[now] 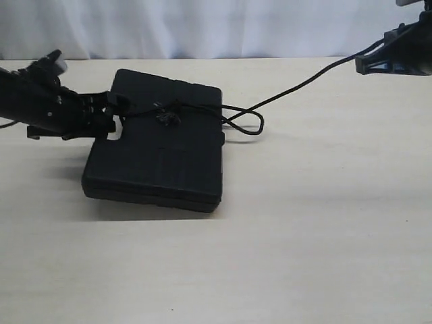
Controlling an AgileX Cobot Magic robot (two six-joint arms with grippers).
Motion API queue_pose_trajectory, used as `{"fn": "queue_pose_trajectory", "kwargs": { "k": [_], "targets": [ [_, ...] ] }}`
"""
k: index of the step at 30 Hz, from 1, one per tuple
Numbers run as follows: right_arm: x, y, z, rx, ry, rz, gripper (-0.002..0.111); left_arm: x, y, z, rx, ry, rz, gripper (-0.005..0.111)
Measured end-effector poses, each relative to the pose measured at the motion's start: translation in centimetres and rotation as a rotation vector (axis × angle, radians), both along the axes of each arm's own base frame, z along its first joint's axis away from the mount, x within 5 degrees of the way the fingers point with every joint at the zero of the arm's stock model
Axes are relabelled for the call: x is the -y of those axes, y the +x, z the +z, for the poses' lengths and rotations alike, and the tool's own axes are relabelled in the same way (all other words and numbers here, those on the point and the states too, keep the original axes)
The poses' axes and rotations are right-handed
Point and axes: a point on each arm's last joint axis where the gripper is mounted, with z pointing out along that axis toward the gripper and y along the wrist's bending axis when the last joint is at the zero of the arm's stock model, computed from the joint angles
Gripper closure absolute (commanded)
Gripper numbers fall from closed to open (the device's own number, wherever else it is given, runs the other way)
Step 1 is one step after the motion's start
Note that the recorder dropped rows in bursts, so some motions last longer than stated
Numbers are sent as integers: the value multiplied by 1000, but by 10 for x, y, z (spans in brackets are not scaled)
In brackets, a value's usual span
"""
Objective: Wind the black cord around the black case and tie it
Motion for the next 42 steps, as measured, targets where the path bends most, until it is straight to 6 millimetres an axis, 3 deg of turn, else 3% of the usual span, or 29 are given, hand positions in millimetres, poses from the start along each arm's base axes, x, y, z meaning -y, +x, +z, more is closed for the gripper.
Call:
{"fn": "queue_pose_trajectory", "kwargs": {
  "k": [3, 6, 10, 14, 18, 24, 31, 34, 42],
  "targets": [
    [22, -4, -10, -6, 10, -99, 104, -8, -7, 33, 66, 23, -16, 107],
    [42, -9, -17, 3, 45, -215, 104, -15, -14, 44, 66, 20, -36, 107],
    [56, -13, -37, -7, 57, -337, 104, -38, -22, 46, 33, -7, -30, 107],
    [56, -3, -66, -110, 59, -338, 104, -45, -24, 45, 21, 7, -26, 107],
    [25, 39, -85, -456, 154, 23, 99, -45, -24, 46, 22, 10, -26, 107],
    [-10, 76, -88, -722, 196, 344, 78, -45, -24, 46, 22, 13, -26, 107],
    [-90, 95, -106, -797, -180, 612, 73, -45, -24, 46, 22, 14, -27, 107],
    [-114, 100, -114, -796, -334, 681, 73, -46, -24, 46, 20, 17, -29, 107],
    [-147, 109, -140, -802, -525, 768, 73, -46, -25, 46, 18, 18, -31, 107]
  ]
}}
